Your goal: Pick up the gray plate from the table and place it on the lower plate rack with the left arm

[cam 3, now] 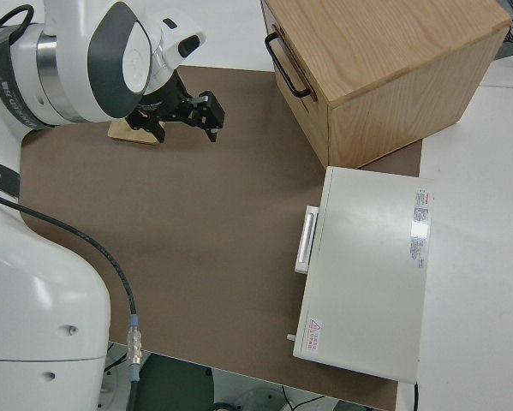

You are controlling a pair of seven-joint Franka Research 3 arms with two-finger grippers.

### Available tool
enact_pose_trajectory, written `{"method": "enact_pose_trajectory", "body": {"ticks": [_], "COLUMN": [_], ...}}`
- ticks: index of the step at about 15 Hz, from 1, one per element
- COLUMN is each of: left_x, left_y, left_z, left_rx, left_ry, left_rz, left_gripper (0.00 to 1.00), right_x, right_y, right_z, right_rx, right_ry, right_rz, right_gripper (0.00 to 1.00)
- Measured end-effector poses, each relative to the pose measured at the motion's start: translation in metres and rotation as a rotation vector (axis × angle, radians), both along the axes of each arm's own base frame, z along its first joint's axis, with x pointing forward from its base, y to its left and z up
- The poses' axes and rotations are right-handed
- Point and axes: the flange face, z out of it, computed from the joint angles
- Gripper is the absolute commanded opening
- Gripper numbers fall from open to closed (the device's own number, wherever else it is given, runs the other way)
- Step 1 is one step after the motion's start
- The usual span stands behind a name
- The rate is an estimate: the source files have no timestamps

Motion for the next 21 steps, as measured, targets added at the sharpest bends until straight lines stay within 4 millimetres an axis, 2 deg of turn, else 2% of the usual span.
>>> {"method": "enact_pose_trajectory", "body": {"ticks": [4, 8, 15, 16, 17, 18, 20, 21], "left_x": [0.0, 0.001, 0.001, 0.0, 0.0, -0.001, -0.001, -0.001], "left_y": [-0.008, -0.019, -0.02, -0.02, -0.02, -0.02, -0.02, -0.021], "left_z": [-0.003, -0.022, -0.038, -0.04, -0.041, -0.042, -0.042, -0.042], "left_rx": [0.017, 0.043, 0.061, 0.062, 0.064, 0.064, 0.064, 0.064], "left_ry": [-0.013, -0.027, -0.027, -0.026, -0.024, -0.023, -0.023, -0.023], "left_rz": [0.006, 0.022, 0.045, 0.047, 0.048, 0.048, 0.047, 0.047], "left_gripper": [0.0, 0.0, 0.0, 0.03, 0.23, 0.32, 0.57, 0.66], "right_x": [0.0, 0.0, 0.0, 0.0, 0.0, 0.0, 0.0, 0.0], "right_y": [0.0, 0.0, 0.0, 0.0, 0.0, 0.0, 0.0, 0.0], "right_z": [0.0, 0.0, 0.0, 0.0, 0.0, 0.0, 0.0, 0.0], "right_rx": [0.0, 0.0, 0.0, 0.0, 0.0, 0.0, 0.0, 0.0], "right_ry": [0.0, 0.0, 0.0, 0.0, 0.0, 0.0, 0.0, 0.0], "right_rz": [0.0, 0.0, 0.0, 0.0, 0.0, 0.0, 0.0, 0.0], "right_gripper": [0.983, 0.983, 0.983, 0.983, 0.983, 0.983, 0.983, 0.983]}}
